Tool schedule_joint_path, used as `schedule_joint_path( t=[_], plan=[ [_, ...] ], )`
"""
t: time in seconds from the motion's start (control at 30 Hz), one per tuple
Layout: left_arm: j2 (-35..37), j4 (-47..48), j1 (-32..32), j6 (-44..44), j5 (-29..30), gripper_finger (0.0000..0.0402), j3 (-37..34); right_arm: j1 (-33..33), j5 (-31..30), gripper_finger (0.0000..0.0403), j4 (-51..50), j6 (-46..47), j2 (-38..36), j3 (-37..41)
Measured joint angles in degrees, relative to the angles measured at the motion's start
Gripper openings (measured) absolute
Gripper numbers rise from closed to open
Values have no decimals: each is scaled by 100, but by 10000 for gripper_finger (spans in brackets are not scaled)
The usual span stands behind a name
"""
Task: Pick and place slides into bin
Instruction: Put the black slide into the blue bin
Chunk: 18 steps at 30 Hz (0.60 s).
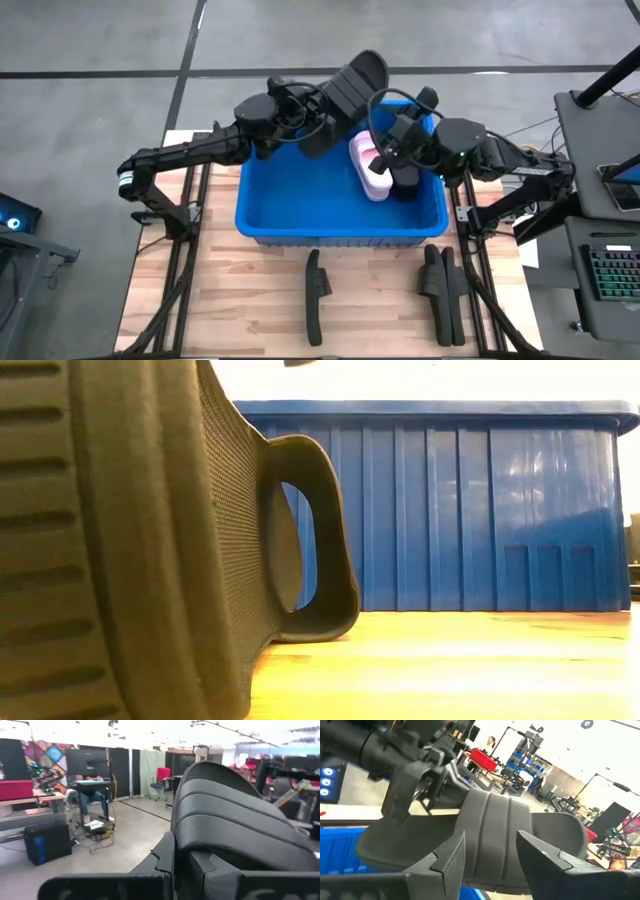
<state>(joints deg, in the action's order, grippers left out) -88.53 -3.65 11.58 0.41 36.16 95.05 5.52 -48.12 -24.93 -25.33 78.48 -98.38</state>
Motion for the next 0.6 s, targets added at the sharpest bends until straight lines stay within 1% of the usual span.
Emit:
schedule_joint_path(
  t=[0.07,0.17,0.23,0.37,0.47,0.53,0.6],
  plan=[
    [0,-240,9,16,20,0,-70,-2,-15,172,-61,-167,-2,-37],
    [7,-475,15,474,-227,0,-206,-2,-52,178,-195,-143,-14,-72],
    [7,-499,4,754,-274,0,-271,-10,26,182,-203,109,-72,-90],
    [7,-499,0,806,-305,0,-326,-33,392,189,-222,627,-328,-178],
    [4,-584,4,1010,-347,0,-329,-48,451,190,-496,1060,-515,-187],
    [2,-752,-20,1335,-536,0,-333,-111,542,188,-846,1547,-619,-185],
    [2,-974,-48,1826,-1029,0,-333,-216,833,187,-1217,2105,-720,-182]
  ],
)
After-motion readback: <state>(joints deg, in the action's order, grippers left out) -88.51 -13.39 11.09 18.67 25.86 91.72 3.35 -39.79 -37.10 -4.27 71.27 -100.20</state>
